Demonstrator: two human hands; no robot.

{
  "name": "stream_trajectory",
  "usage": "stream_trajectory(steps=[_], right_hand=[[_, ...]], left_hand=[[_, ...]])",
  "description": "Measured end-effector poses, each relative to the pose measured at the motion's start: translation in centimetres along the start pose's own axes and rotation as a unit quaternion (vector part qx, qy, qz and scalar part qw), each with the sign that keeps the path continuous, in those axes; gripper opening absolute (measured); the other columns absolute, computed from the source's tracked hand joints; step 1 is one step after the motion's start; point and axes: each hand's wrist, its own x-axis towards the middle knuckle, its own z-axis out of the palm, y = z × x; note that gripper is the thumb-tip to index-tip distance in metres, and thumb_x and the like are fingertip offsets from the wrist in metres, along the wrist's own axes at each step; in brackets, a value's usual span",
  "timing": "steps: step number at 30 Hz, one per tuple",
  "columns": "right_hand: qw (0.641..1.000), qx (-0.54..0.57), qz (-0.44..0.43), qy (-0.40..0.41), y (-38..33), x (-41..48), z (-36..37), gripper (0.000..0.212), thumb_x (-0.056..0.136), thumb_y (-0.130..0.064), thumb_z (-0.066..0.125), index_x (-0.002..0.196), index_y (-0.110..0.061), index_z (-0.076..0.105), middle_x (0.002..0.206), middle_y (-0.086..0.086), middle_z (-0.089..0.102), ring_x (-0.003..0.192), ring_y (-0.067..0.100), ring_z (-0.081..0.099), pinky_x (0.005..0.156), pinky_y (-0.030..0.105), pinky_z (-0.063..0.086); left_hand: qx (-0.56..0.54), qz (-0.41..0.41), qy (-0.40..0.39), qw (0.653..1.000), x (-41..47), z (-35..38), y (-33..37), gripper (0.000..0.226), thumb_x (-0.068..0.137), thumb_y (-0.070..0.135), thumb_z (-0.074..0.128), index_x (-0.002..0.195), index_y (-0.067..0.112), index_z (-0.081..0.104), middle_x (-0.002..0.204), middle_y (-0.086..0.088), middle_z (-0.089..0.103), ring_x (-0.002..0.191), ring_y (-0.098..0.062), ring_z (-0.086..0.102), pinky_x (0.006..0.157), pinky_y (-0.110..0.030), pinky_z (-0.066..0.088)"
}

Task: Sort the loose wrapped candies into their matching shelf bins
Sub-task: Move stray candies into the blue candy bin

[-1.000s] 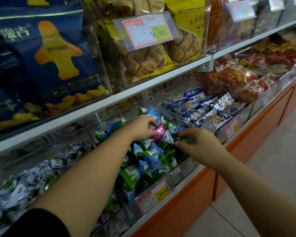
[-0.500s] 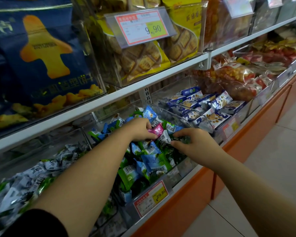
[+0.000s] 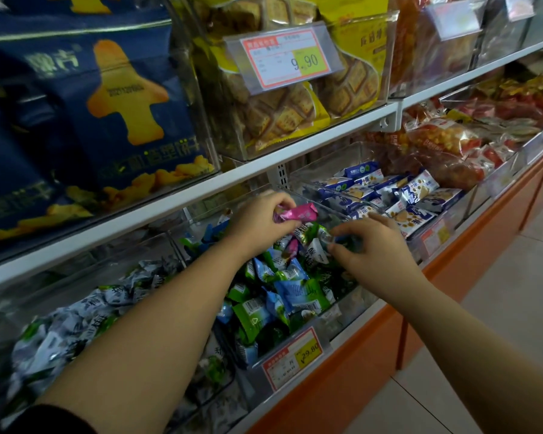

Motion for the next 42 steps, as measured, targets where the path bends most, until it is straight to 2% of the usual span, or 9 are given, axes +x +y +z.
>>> stream_trajectory(steps=[5,9,14,20,24,27,30,36,42], right_hand=[[0.997,0.037,-0.055,0.051,-2.4,-1.5,0.2,0.018,0.086,-0.027,0.066,0.101,-0.02,0.07,0.108,0.002,0.066,0.124,0.028,0.041,0.103,0.047,0.034],[0.99,0.04,-0.124,0.056,-5.1,-4.2,0.8,0.01,0.084,-0.018,0.069,0.092,-0.015,0.073,0.097,0.002,0.068,0.107,0.023,0.051,0.093,0.029,0.031],[0.982,0.065,-0.176,0.001,-9.0,-8.0,3.4,0.012,0.083,-0.018,0.07,0.095,-0.015,0.072,0.094,0.003,0.071,0.093,0.025,0.062,0.089,0.043,0.047],[0.977,0.051,-0.183,-0.095,-14.0,-11.4,6.9,0.023,0.091,-0.02,0.062,0.11,-0.008,0.067,0.1,0.002,0.061,0.09,0.022,0.059,0.071,0.026,0.041],[0.98,0.017,-0.177,-0.087,-15.5,-12.4,8.6,0.023,0.09,-0.022,0.064,0.108,-0.01,0.068,0.11,0.012,0.061,0.092,0.026,0.058,0.085,0.038,0.048],[0.985,-0.022,-0.153,-0.071,-15.9,-12.9,9.5,0.022,0.092,-0.023,0.06,0.11,-0.01,0.066,0.115,0.013,0.06,0.102,0.03,0.055,0.103,0.044,0.033],[0.983,-0.064,-0.162,-0.065,-16.3,-13.1,10.0,0.023,0.096,-0.024,0.054,0.112,-0.012,0.065,0.118,0.01,0.06,0.111,0.027,0.051,0.109,0.035,0.019],[0.982,-0.056,-0.162,-0.083,-16.1,-12.6,9.9,0.022,0.093,-0.025,0.059,0.108,-0.013,0.067,0.112,0.011,0.063,0.107,0.025,0.054,0.11,0.036,0.02],[0.982,0.013,-0.156,-0.11,-15.7,-12.1,8.7,0.018,0.088,-0.025,0.066,0.103,-0.014,0.068,0.111,0.009,0.061,0.103,0.025,0.054,0.103,0.047,0.034]], left_hand=[[-0.104,0.015,0.094,0.99,-3.8,-3.0,1.7,0.017,0.084,0.022,0.071,0.092,0.028,0.056,0.08,0.016,0.059,0.071,0.001,0.054,0.065,-0.022,0.042],[-0.126,-0.014,0.134,0.983,-8.7,-5.3,1.7,0.018,0.084,0.021,0.07,0.091,0.029,0.055,0.088,0.016,0.056,0.079,0.004,0.051,0.069,-0.014,0.038],[-0.08,-0.048,0.155,0.984,-17.4,-8.7,0.6,0.02,0.083,0.019,0.071,0.094,0.026,0.057,0.094,0.014,0.05,0.083,0.012,0.046,0.072,-0.002,0.032],[-0.029,-0.143,0.2,0.969,-27.3,-14.2,-1.9,0.02,0.085,0.023,0.069,0.099,0.028,0.056,0.1,0.014,0.049,0.087,0.003,0.046,0.075,-0.001,0.033],[0.063,-0.228,0.269,0.934,-33.1,-17.6,-4.8,0.026,0.085,0.028,0.069,0.108,0.017,0.062,0.108,0.004,0.056,0.093,-0.009,0.051,0.076,-0.014,0.035],[0.12,-0.305,0.298,0.896,-36.0,-19.2,-7.2,0.033,0.087,0.031,0.066,0.116,0.015,0.062,0.119,-0.005,0.057,0.097,-0.023,0.058,0.081,-0.03,0.045],[0.204,-0.369,0.292,0.858,-37.6,-20.2,-9.3,0.036,0.091,0.033,0.06,0.124,0.018,0.061,0.125,-0.01,0.055,0.099,-0.032,0.058,0.084,-0.042,0.049],[0.227,-0.417,0.093,0.875,-38.2,-20.5,-11.4,0.045,0.094,0.05,0.044,0.139,0.04,0.041,0.153,0.005,0.028,0.137,-0.024,0.031,0.112,-0.054,0.02],[0.193,-0.355,0.148,0.903,-36.1,-19.7,-9.0,0.033,0.094,0.04,0.049,0.125,0.034,0.056,0.141,0.004,0.044,0.13,-0.023,0.039,0.112,-0.053,0.023]])
